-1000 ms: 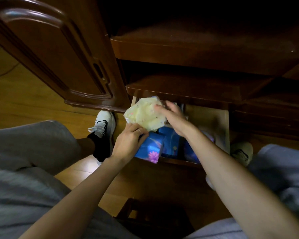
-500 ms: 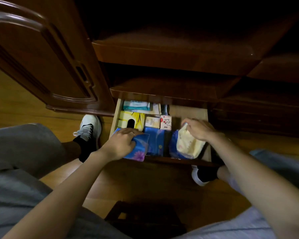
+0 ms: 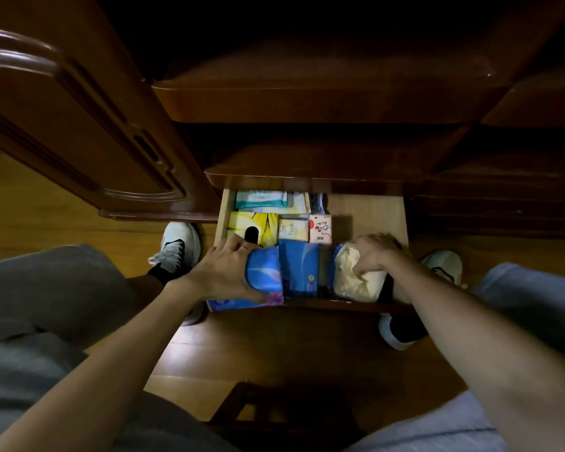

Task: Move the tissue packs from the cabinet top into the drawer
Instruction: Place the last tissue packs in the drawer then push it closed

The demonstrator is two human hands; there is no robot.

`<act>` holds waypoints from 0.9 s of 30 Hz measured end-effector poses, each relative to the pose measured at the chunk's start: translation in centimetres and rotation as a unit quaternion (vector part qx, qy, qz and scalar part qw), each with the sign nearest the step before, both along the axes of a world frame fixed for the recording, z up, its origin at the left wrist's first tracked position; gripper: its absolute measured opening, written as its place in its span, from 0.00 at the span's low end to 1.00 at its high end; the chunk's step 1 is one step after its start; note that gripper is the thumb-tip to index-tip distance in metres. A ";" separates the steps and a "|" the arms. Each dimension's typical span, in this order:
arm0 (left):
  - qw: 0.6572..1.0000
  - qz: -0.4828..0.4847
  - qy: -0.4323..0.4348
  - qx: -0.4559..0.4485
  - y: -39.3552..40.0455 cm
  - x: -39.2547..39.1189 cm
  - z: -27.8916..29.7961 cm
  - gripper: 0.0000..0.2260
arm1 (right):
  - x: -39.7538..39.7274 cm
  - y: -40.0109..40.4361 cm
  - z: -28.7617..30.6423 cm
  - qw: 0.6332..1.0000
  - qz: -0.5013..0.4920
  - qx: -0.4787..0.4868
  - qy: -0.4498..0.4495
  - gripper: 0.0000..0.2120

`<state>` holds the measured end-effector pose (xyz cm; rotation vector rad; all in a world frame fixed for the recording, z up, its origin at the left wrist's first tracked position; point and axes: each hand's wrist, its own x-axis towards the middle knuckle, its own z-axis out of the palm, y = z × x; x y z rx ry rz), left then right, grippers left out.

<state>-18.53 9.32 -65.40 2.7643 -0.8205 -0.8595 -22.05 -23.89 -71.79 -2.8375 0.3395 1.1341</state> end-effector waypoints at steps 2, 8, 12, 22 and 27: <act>1.000 0.013 -0.004 -0.006 -0.8 -0.3 0.6 0.55 | 0.0 0.0 0.3 1.000 0.005 0.026 0.002 0.31; 0.972 0.163 0.068 -0.157 -11.2 -1.9 2.8 0.54 | 1.0 -5.2 7.3 0.991 -0.045 0.116 -0.054 0.26; 0.968 0.169 0.126 -0.133 -20.3 -3.3 0.8 0.51 | -1.9 -10.6 13.3 0.988 -0.098 0.014 -0.115 0.32; 0.992 0.117 0.040 0.038 -26.1 -5.1 -5.5 0.45 | -8.8 -14.1 11.0 0.973 -0.169 0.022 -0.155 0.30; 0.986 -0.063 -0.103 0.116 -26.3 -4.7 -5.8 0.31 | -7.4 -14.6 10.3 0.971 -0.165 0.036 -0.172 0.32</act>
